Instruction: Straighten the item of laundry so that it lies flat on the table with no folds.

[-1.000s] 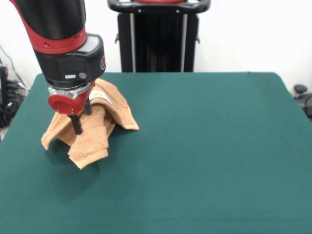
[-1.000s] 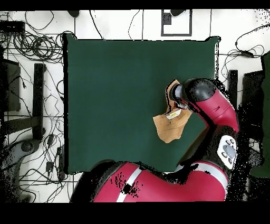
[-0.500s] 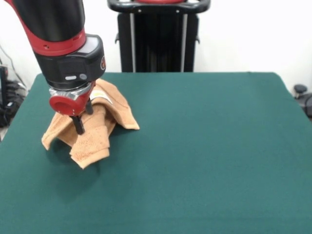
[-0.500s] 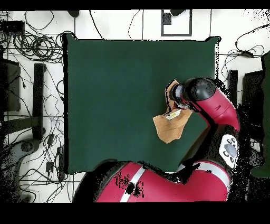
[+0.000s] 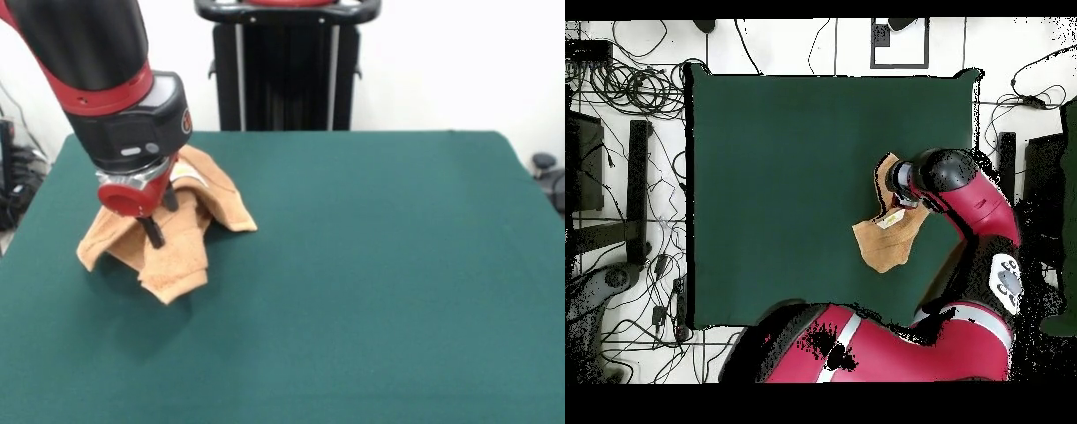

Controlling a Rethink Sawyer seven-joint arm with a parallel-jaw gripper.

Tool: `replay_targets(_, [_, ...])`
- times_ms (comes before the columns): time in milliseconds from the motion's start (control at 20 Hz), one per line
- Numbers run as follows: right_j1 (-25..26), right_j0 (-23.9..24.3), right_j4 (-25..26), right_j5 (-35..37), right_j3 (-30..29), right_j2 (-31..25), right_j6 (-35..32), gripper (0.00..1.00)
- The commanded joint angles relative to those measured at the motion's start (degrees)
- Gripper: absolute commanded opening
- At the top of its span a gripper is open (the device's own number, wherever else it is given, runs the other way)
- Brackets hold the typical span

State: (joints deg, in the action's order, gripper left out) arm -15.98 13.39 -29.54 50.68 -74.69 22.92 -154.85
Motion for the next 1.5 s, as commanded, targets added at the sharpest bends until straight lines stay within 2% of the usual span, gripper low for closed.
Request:
replay_targets(50, [-0.71,-1.35,0.92,7.16,-6.72,-10.74,0.30,1.00])
replay_targets(550, [-2.96,-0.02,1.67,7.81,-10.23,-13.00,1.81,1.00])
replay_targets(1000, [-3.75,0.62,2.48,6.59,-11.00,-13.69,1.38,1.00])
replay_targets(1150, [-3.26,0.11,3.33,5.60,-9.69,-12.60,0.32,1.00])
replay_targets(1400, [-3.79,-0.07,7.47,11.64,-5.50,-8.76,-0.74,1.00])
replay_targets(1500, [-6.95,0.03,11.62,18.57,-2.83,-4.81,-0.55,1.00])
